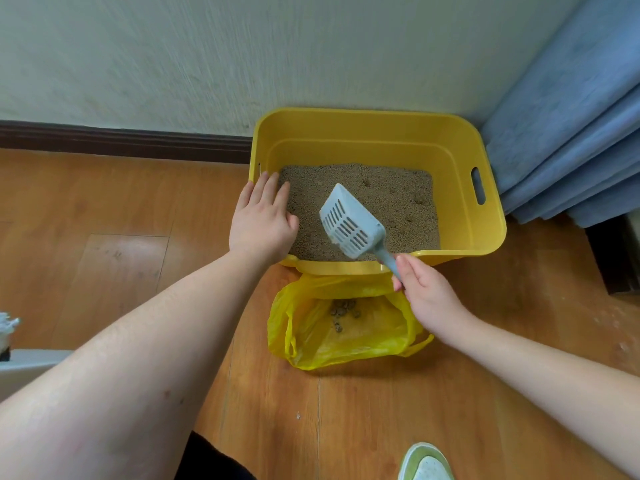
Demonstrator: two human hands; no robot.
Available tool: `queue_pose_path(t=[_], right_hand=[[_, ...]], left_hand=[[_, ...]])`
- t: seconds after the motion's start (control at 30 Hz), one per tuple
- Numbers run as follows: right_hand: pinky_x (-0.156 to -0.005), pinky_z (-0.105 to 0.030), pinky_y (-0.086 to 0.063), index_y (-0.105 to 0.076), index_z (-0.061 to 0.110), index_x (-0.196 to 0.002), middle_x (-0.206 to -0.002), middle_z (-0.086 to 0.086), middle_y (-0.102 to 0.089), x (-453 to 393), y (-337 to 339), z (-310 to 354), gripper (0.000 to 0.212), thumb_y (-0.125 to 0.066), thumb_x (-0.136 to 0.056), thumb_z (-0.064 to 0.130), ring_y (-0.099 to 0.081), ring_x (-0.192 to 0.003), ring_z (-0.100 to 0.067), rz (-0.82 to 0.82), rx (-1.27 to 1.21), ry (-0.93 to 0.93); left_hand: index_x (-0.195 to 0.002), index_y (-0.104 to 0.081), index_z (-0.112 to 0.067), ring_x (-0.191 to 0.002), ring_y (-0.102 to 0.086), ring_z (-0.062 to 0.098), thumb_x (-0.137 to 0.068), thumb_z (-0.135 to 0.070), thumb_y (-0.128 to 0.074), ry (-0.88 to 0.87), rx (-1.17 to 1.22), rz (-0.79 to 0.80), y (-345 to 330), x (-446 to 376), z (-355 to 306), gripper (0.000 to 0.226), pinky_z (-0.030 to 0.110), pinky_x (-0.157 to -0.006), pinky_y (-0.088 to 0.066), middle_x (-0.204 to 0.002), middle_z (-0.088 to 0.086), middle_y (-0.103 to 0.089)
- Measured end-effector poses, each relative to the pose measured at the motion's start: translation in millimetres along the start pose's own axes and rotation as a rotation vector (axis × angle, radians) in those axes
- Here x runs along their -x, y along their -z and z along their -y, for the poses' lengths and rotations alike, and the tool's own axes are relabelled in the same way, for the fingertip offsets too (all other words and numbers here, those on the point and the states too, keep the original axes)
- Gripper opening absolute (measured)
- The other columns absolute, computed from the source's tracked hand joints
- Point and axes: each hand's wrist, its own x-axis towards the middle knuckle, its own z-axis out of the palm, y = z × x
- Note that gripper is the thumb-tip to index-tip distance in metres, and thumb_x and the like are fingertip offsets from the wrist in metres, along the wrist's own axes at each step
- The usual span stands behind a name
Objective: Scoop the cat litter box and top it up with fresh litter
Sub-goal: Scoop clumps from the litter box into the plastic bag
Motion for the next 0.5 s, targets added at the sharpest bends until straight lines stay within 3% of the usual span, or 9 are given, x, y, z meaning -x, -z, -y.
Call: queue_pose_path(t=[0.07,0.13,0.2,0.33,0.4,0.5], right_hand=[[-0.060,-0.035,-0.033,-0.054,0.019,-0.082,-0.067,0.001,-0.050,-14.2,5.7,11.2,0.033,-0.031,-0.104,0.025,-0.044,-0.060,-0.014,0.033,0.160,-0.023],[-0.058,-0.035,-0.035,-0.059,0.013,-0.106,-0.081,-0.007,-0.060,-31.0,9.7,19.8,0.030,-0.031,-0.103,0.022,-0.051,-0.069,-0.022,0.111,0.324,-0.104],[-0.052,-0.031,-0.033,-0.057,0.007,-0.114,-0.087,-0.010,-0.060,-44.9,11.8,31.9,0.032,-0.031,-0.102,0.021,-0.051,-0.069,-0.022,0.150,0.438,-0.199],[-0.071,-0.033,-0.042,-0.053,-0.005,-0.124,-0.118,-0.019,-0.060,-62.5,10.7,58.5,0.034,-0.034,-0.098,0.004,-0.059,-0.102,-0.032,0.263,0.736,-0.301],[-0.072,-0.032,-0.041,-0.057,-0.003,-0.119,-0.118,-0.019,-0.061,-76.7,2.8,55.9,0.032,-0.037,-0.096,0.007,-0.059,-0.104,-0.033,0.335,0.827,-0.324],[-0.070,-0.032,-0.042,-0.057,0.004,-0.122,-0.112,-0.010,-0.062,-90.1,-13.9,52.9,0.031,-0.044,-0.094,0.009,-0.057,-0.093,-0.029,0.304,0.929,-0.415]], left_hand=[[-0.150,-0.032,-0.015,-0.150,-0.010,0.020,-0.094,-0.036,-0.030,0.002,0.002,-0.011,-0.3,0.0,-0.1,0.060,0.040,-0.122,-0.004,-0.160,0.008,-0.023],[-0.150,-0.033,-0.016,-0.149,-0.010,0.019,-0.093,-0.036,-0.029,0.005,0.003,-0.011,-0.2,-0.1,-0.3,0.060,0.039,-0.122,-0.004,-0.160,0.007,-0.024],[-0.150,-0.033,-0.016,-0.149,-0.010,0.019,-0.093,-0.036,-0.028,0.004,0.003,-0.009,0.1,0.0,-0.5,0.060,0.039,-0.122,-0.004,-0.160,0.007,-0.024],[-0.149,-0.034,-0.016,-0.149,-0.011,0.020,-0.093,-0.036,-0.030,0.011,0.006,-0.016,0.0,0.2,-0.4,0.059,0.039,-0.122,-0.003,-0.159,0.008,-0.025],[-0.148,-0.034,-0.016,-0.149,-0.011,0.020,-0.093,-0.036,-0.031,0.017,0.009,-0.015,0.1,-0.2,-0.4,0.059,0.039,-0.122,-0.004,-0.159,0.008,-0.025],[-0.149,-0.034,-0.016,-0.149,-0.012,0.020,-0.092,-0.037,-0.030,0.018,0.009,-0.015,-0.3,0.0,-0.7,0.061,0.039,-0.122,-0.005,-0.159,0.008,-0.025]])
